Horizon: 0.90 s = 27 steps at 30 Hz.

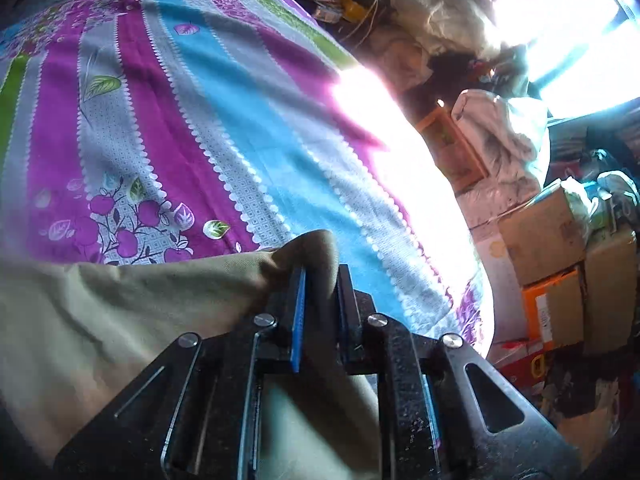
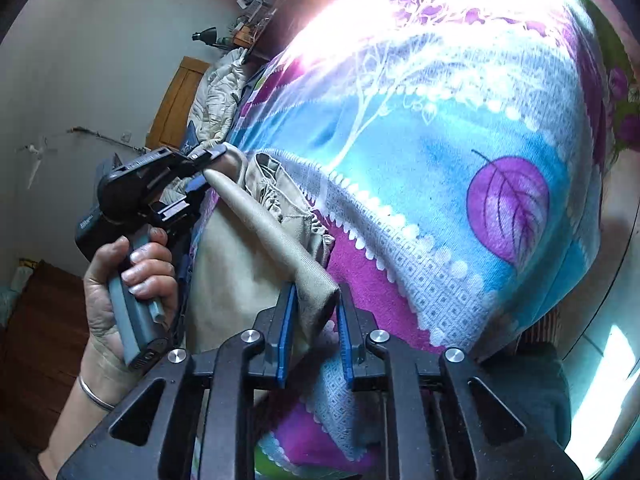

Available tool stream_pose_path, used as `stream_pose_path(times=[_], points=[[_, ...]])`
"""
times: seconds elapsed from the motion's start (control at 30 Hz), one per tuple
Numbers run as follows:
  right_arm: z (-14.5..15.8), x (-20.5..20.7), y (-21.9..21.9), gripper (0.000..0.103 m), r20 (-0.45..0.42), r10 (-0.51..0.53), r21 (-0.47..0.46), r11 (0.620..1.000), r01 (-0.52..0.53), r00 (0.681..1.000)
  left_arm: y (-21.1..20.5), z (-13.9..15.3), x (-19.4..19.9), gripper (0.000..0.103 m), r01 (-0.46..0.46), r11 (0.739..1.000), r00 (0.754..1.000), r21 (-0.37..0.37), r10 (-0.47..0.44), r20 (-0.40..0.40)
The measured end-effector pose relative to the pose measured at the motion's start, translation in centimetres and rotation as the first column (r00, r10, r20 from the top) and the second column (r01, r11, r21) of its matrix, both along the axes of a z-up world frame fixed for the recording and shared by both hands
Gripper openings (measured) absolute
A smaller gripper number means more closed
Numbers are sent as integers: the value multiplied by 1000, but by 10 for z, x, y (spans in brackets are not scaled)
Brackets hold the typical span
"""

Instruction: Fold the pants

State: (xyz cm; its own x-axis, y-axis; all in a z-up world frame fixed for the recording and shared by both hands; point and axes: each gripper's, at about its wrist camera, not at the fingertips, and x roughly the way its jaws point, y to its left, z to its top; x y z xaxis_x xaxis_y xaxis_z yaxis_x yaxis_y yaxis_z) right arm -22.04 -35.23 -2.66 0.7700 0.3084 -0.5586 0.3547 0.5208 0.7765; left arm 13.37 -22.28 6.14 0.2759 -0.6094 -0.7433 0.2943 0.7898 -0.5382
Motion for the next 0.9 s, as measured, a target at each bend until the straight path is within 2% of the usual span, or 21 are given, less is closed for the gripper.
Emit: stream_pose_path(times=[0.07,0.13,0.17,0.2,0.23,0.27,0.3,0.33,0.37,0.43,0.5,0.57,0.6,0.63,0.67,0.7,0.73,0.77,0.83,0.87,0.9], points=[[-2,-5,0,22,7,0,14,1000,0,1000,17,18,-1,31,-7,999,1000,-43,9,29],[-2,-12,-3,22,-14,-42,28,999,43,999,38,47,-2,36,-39,998,989,-49,46,143],[6,-22,-6,23,-38,-109,-44,993,107,993,50,62,-3,45,-55,997,978,-50,64,199],[20,-35,-7,35,-58,-196,-157,970,185,979,66,76,-6,56,-68,997,966,-46,77,245],[34,-48,-9,37,-64,-285,-261,930,259,957,81,85,-11,60,-82,996,953,-33,88,289],[47,-62,-14,38,-26,-348,-308,895,324,937,95,91,-20,67,-96,995,939,-20,97,329],[61,-70,-15,38,45,-364,-316,878,359,930,113,94,-29,74,-109,994,924,-4,103,368],[77,-68,-18,38,109,-332,-324,879,349,937,125,92,-32,77,-123,992,913,12,108,394],[92,-51,-14,38,162,-244,-342,895,286,956,138,85,-37,80,-144,989,904,35,117,410],[112,11,-1,38,212,5,-361,930,73,977,150,55,-34,80,-193,978,912,83,148,382],[120,89,21,38,218,174,-386,919,-79,960,161,12,-22,79,-259,963,935,76,230,270],[108,158,30,38,230,286,-337,920,-199,930,166,-27,-14,79,-352,933,924,77,333,190],[94,188,31,38,205,316,-322,915,-241,926,171,-42,-10,79,-390,914,912,112,367,182],[75,214,33,35,142,362,-343,891,-297,921,171,-56,-8,78,-409,901,906,145,382,180],[54,233,33,14,53,378,-382,863,-331,924,172,-69,-6,75,-405,902,909,150,379,174],[33,243,24,0,3,365,-339,876,-343,931,177,-73,-4,75,-408,905,904,121,382,192],[20,243,7,0,44,328,-231,922,-310,944,179,-74,-1,75,-421,902,897,99,397,193],[15,240,-7,0,65,288,-200,942,-270,955,177,-74,3,75,-419,902,898,102,395,193],[15,237,-21,0,32,196,-253,950,-182,980,174,-75,11,75,-405,906,904,122,376,206],[14,234,-31,10,-21,118,-289,950,-119,993,178,-74,14,74,-393,911,908,126,362,213],[12,232,-44,17,-82,35,-300,952,-58,996,182,-72,18,67,-385,914,911,130,353,213]])
